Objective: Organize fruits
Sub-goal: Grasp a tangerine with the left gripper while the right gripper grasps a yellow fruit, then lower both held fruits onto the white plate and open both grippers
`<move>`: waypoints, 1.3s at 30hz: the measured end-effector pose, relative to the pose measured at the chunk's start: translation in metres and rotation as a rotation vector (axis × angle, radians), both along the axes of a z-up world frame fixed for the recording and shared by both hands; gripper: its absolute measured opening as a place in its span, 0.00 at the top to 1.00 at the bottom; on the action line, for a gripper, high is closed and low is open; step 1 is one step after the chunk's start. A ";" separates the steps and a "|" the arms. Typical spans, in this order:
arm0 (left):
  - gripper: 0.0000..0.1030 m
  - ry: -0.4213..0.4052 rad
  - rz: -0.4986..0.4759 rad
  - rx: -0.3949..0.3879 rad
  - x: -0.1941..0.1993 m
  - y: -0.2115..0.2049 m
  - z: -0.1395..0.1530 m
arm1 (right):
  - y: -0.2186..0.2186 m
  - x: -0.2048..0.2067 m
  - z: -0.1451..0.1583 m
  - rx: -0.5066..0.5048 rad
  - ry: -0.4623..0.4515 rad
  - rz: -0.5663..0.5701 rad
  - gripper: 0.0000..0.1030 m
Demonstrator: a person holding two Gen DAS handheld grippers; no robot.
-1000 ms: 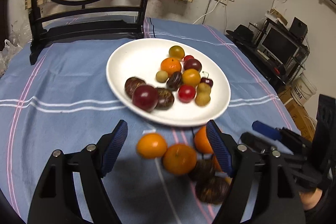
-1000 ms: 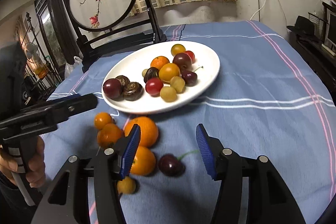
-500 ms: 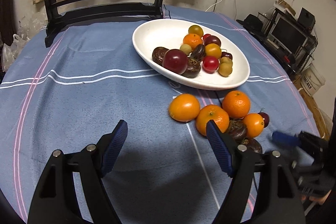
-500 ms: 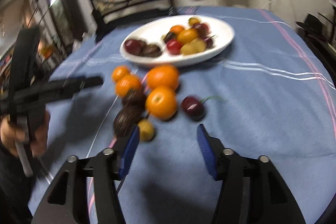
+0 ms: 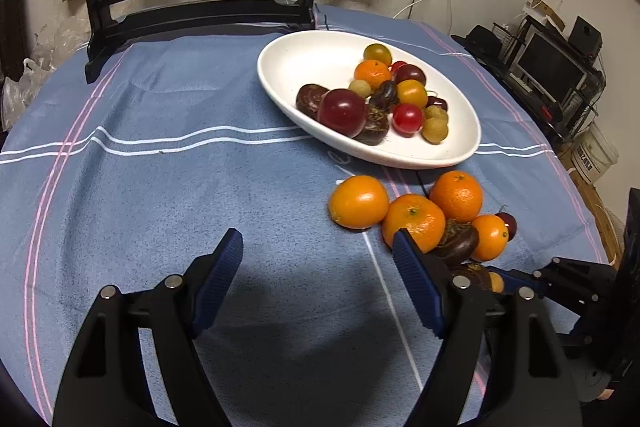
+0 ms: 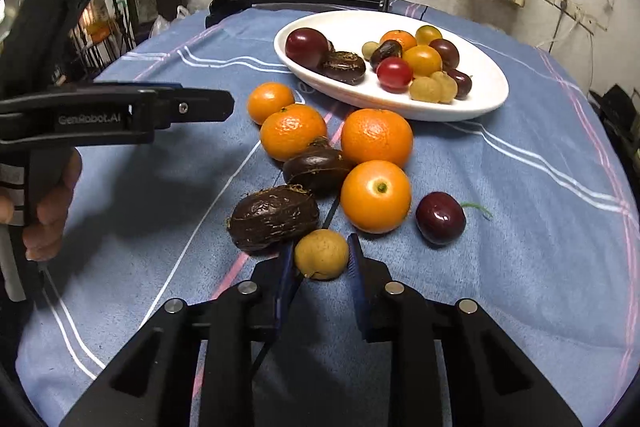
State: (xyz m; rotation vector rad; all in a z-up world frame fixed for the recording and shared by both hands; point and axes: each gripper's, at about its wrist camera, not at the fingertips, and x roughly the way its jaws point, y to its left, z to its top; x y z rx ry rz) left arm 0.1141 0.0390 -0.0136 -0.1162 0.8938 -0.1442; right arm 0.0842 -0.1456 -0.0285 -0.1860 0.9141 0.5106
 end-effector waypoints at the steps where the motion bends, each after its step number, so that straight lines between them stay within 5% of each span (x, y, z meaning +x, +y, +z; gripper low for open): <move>1: 0.27 0.004 0.002 0.003 0.001 0.000 -0.001 | -0.004 0.001 0.001 0.019 0.005 -0.014 0.74; 12: 0.27 0.038 -0.062 0.008 0.012 -0.019 -0.020 | -0.027 -0.001 0.013 0.113 0.001 -0.056 0.74; 19: 0.47 0.019 -0.109 0.044 0.043 -0.026 -0.023 | -0.026 -0.001 0.013 0.124 0.007 -0.051 0.74; 20: 0.52 0.004 -0.124 0.084 0.045 -0.030 -0.024 | -0.027 0.001 0.013 0.124 0.008 -0.054 0.74; 21: 0.67 -0.001 -0.138 0.106 0.046 -0.034 -0.024 | -0.029 0.001 0.013 0.127 0.008 -0.060 0.74; 31: 0.67 -0.059 -0.159 0.056 0.029 -0.039 0.021 | -0.038 0.013 0.051 0.167 -0.089 -0.105 0.74; 39: 0.67 -0.066 -0.130 -0.035 0.072 -0.063 0.045 | -0.024 0.070 0.067 0.137 -0.173 -0.127 0.74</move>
